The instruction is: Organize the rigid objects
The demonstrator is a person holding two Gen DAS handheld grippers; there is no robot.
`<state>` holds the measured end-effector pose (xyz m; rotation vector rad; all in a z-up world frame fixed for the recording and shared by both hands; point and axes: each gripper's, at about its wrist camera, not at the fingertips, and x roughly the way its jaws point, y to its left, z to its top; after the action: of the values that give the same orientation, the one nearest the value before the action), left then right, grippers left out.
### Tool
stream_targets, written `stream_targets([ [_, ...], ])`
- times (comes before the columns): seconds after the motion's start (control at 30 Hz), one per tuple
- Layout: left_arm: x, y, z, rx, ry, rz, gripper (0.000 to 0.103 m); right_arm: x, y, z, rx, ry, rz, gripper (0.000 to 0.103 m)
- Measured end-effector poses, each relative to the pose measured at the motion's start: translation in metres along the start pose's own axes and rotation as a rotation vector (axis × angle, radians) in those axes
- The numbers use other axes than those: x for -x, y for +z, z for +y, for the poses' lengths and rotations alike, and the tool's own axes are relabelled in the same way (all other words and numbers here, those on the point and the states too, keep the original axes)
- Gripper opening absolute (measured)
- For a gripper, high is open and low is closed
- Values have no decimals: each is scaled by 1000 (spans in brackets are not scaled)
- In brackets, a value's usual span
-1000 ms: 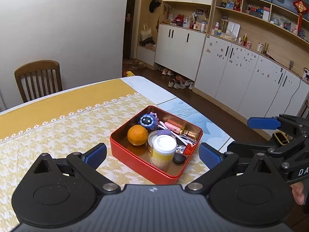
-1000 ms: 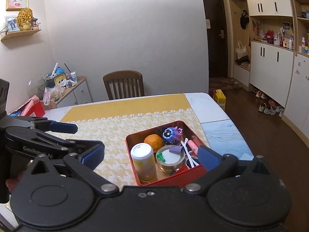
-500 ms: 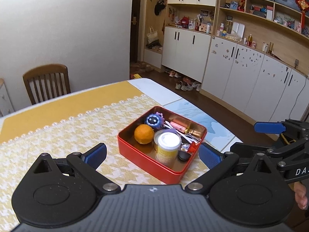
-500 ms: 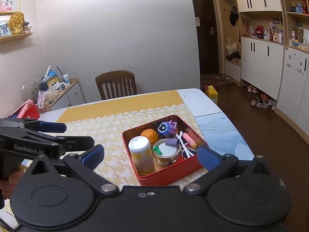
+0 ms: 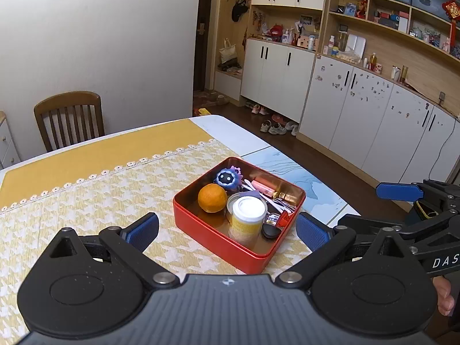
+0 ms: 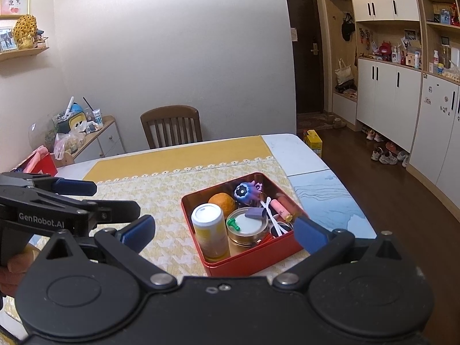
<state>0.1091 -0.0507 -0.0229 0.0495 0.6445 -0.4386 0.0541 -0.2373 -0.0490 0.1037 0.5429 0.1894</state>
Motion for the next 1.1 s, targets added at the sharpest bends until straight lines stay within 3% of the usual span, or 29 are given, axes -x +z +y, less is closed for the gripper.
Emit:
stream_targets([
  [1.1,-4,-1,4,32,15,23,102,-6,2,-2,2,7,19,103],
])
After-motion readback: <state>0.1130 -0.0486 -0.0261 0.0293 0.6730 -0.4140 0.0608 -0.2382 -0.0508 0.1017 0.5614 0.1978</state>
